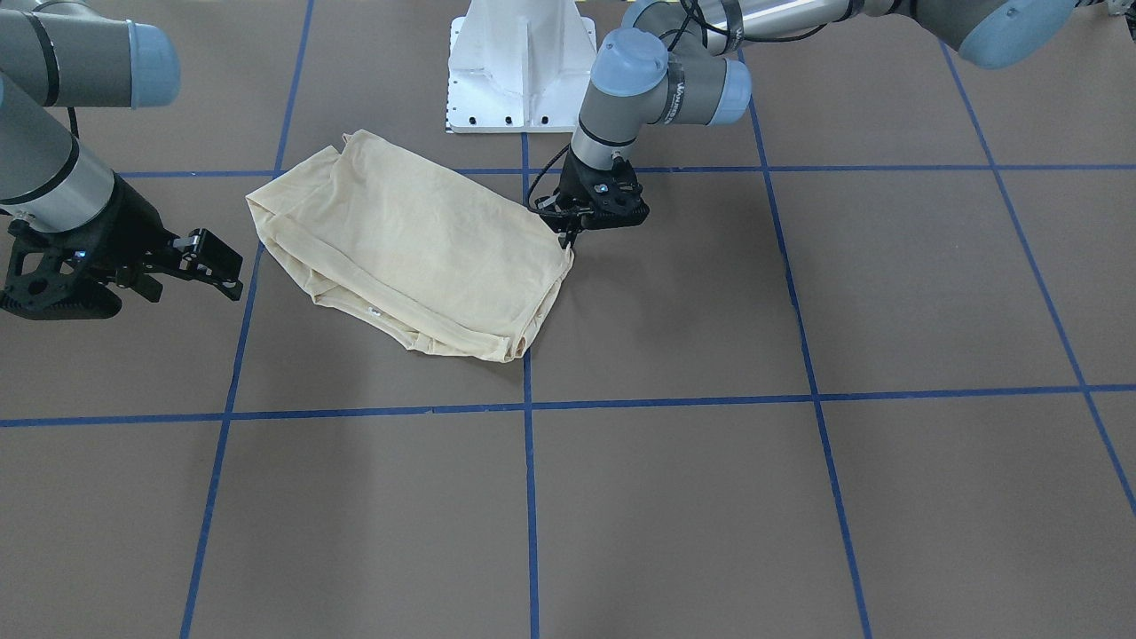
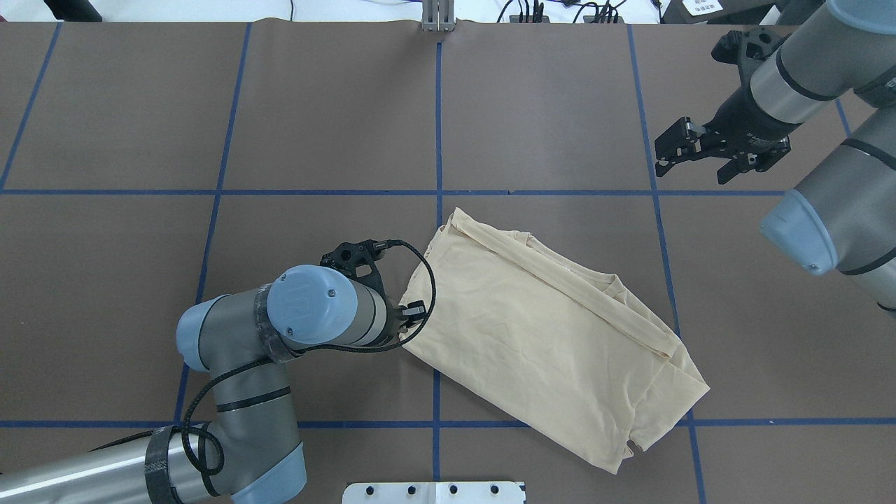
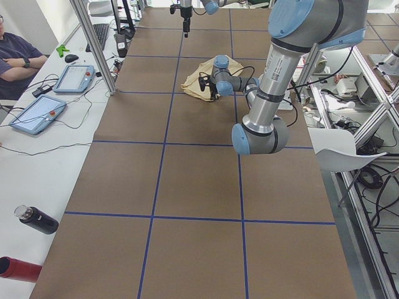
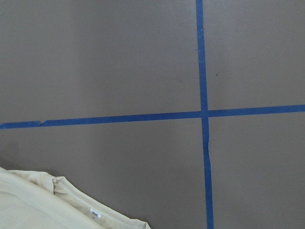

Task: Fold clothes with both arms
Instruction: 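Grasp the shirt corner nearest the left gripper, then pull the held corner away from the robot with the left gripper, rotating the shirt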

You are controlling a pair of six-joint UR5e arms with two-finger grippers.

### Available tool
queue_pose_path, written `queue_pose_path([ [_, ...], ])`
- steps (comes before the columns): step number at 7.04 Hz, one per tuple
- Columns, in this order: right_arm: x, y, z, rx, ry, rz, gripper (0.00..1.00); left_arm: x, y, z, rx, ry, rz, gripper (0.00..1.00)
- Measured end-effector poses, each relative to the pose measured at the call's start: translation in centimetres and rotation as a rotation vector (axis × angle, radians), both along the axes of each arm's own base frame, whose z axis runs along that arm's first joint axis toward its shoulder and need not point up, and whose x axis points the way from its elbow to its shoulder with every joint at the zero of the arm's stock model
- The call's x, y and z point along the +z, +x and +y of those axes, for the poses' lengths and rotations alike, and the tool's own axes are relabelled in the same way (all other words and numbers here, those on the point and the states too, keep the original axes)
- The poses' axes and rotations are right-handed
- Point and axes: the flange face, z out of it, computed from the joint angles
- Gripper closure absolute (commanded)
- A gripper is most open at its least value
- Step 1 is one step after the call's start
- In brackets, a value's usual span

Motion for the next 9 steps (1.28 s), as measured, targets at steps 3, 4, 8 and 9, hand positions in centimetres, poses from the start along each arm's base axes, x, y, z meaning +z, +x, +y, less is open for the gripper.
queue_pose_path([
  [3, 0.7, 0.7, -0.7, 0.005, 0.001, 0.008, 0.00, -0.4, -1.9, -2.6, -0.021, -0.015, 0.013, 1.00],
  [4, 0.9, 0.9, -1.0, 0.005, 0.003, 0.011, 0.00, 0.2, -3.2, -5.3, -0.063, -0.016, 0.002, 1.00],
  [8, 1.1, 1.1, -1.2, 0.008, 0.001, 0.014, 0.00, 1.5, -6.8, -18.9, -0.177, 0.070, -0.084, 1.00],
  [9, 1.2, 1.1, -1.2, 0.008, -0.001, 0.014, 0.00, 1.7, -7.1, -22.5, -0.208, 0.122, -0.080, 1.00],
])
